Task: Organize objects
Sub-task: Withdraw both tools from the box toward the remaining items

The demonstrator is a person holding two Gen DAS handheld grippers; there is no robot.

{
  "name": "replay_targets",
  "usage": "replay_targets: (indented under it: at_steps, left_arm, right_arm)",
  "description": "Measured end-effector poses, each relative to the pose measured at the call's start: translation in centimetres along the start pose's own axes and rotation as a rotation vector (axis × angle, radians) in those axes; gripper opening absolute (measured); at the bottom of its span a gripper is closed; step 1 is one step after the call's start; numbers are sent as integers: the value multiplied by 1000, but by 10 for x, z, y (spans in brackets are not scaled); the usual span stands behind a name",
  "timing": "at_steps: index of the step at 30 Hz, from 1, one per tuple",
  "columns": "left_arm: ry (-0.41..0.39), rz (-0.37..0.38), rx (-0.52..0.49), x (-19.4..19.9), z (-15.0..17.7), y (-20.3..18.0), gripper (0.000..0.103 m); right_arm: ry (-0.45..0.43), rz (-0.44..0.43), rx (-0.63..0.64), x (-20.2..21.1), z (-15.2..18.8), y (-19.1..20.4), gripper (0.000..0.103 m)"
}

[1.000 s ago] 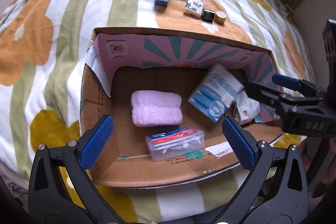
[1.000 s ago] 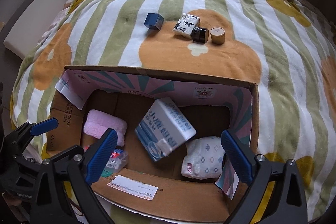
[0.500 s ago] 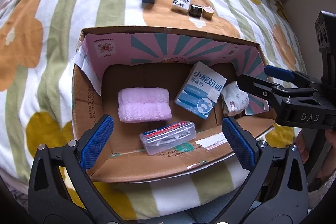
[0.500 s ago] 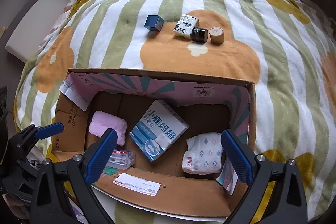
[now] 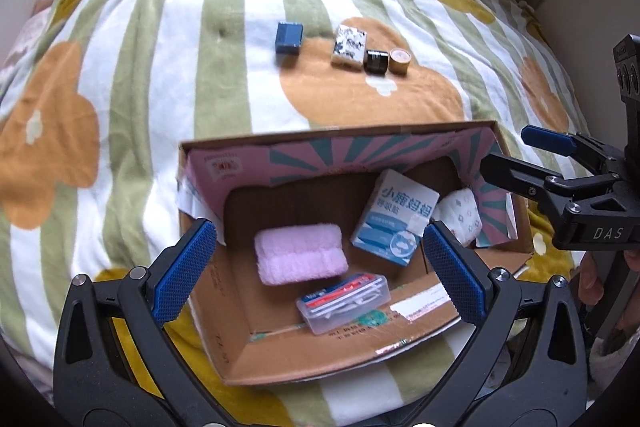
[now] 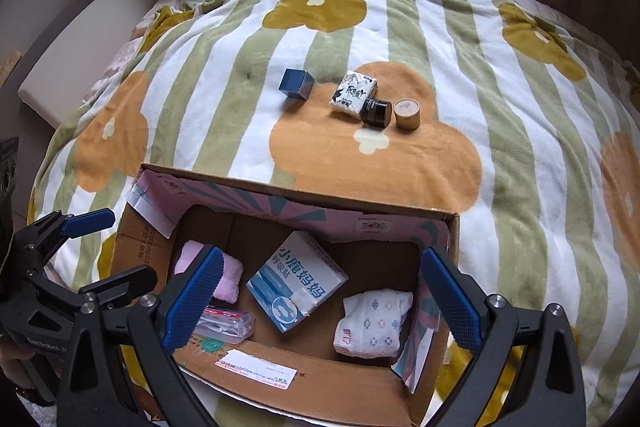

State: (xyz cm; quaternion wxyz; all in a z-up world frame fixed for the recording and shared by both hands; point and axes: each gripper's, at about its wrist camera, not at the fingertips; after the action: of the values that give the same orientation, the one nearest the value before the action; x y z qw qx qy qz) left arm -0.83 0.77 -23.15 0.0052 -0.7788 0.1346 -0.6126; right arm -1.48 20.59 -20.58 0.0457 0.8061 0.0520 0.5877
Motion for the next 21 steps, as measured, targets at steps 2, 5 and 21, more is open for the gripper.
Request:
replay_targets:
  at_steps: [2, 5, 21]
  left_arm:
    - [-2, 9, -10, 4, -8, 3, 103]
    - [-6, 24, -30, 9, -25, 8, 103]
    - [-53, 45, -209, 4, -198, 41, 103]
  right_arm:
    - [-14, 11, -5, 4, -9, -3, 99]
    - [-34, 3, 7, 13, -27, -10, 99]
    - [-29, 66, 281, 10, -159, -29, 99]
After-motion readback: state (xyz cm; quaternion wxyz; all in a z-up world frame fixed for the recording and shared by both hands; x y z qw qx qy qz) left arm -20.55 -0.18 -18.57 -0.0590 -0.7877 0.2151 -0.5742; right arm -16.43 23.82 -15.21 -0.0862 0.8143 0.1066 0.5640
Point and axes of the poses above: each gripper's, at about its wrist camera, not at the fingertips, and x roughly against the way its jaws point, y to its left, z to its underside, and after that the axes turned 10 degrees about y, right-handed
